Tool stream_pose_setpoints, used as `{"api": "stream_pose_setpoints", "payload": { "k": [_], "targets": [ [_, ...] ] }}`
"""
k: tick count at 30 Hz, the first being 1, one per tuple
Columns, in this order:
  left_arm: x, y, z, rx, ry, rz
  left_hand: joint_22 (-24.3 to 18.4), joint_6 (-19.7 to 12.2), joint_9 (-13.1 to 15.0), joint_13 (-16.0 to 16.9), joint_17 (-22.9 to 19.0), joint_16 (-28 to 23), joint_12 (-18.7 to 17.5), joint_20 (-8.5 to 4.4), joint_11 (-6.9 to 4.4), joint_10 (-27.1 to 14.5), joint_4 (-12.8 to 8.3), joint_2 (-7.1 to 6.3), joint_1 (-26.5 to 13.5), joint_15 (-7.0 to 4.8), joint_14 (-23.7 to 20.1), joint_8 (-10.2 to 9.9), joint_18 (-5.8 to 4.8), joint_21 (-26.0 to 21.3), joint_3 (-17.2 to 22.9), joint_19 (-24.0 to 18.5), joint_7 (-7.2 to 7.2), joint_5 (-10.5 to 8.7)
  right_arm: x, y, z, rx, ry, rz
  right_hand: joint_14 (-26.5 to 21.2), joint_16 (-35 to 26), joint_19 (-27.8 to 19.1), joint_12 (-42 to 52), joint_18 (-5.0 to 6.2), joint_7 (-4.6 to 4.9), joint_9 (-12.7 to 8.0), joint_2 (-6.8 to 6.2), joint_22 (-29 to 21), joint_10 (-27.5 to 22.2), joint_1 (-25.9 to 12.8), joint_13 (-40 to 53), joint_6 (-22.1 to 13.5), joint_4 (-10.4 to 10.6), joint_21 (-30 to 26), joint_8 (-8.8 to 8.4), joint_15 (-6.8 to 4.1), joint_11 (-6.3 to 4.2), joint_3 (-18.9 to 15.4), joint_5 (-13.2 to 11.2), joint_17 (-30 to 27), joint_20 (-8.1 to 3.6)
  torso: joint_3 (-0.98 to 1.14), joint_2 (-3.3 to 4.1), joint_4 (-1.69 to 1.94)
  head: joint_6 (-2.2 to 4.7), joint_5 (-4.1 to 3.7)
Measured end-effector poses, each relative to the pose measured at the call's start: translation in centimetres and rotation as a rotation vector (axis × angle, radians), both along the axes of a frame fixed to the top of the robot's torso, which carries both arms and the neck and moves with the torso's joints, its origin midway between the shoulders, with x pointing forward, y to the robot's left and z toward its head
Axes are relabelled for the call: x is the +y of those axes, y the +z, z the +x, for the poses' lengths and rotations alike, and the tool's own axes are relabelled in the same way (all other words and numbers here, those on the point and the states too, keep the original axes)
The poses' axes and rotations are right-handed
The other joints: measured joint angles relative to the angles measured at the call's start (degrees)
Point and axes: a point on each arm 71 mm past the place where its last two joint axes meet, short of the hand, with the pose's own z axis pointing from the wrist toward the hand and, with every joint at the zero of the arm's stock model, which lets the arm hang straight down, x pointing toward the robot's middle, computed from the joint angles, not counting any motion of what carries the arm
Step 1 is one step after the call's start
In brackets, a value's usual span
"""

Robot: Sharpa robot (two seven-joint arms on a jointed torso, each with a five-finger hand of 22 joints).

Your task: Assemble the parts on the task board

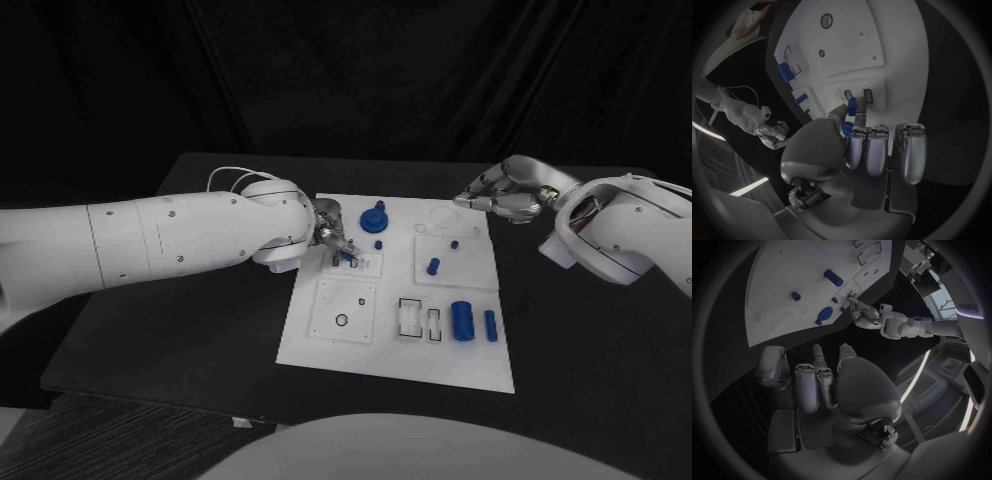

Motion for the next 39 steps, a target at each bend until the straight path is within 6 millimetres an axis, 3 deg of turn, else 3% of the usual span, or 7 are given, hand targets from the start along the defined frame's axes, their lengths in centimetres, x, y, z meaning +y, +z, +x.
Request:
{"api": "stream_pose_setpoints", "payload": {
  "k": [34, 39],
  "targets": [
    [-0.70, 0.00, -0.31, -0.003, -0.033, 0.009, 0.00, 0.00, 0.62, 0.00, 0.00, 0.00, 0.00, 0.00, 0.00, 0.00, 0.01, 0.00, -0.01, 0.00, 0.00, 0.11, 0.00, 0.00, 0.00, 0.00, 0.00, 0.00, -0.02, -0.33, 0.08, 0.021, -0.005, -0.012, 0.00, -0.69, -0.31, -0.44, 0.01, 0.01, -0.30, 0.60, 0.00, 0.00, 0.61, 0.00, -0.01, 0.00, -1.52, 0.00, 0.00, 0.00, 0.00, 1.49, 0.00, -0.29, -0.07, 0.08, 0.03, 0.00, 0.30],
    [-0.65, 0.00, -0.41, -0.003, -0.034, 0.008, 0.00, 0.00, 0.62, 0.00, 0.00, 0.00, 0.00, 0.00, 0.00, 0.00, 0.01, 0.00, -0.01, 0.00, 0.00, 0.11, 0.00, 0.00, 0.00, 0.00, 0.00, 0.00, -0.03, -0.36, 0.08, 0.024, -0.006, -0.014, 0.00, -0.69, -0.74, -0.44, 0.01, 0.01, -0.38, 0.60, 0.00, 0.00, 0.61, 0.00, -0.02, 0.00, -1.52, 0.00, 0.00, 0.00, 0.00, 1.50, 0.00, 0.09, -0.07, 0.08, 0.03, 0.00, 0.30]
  ]
}}
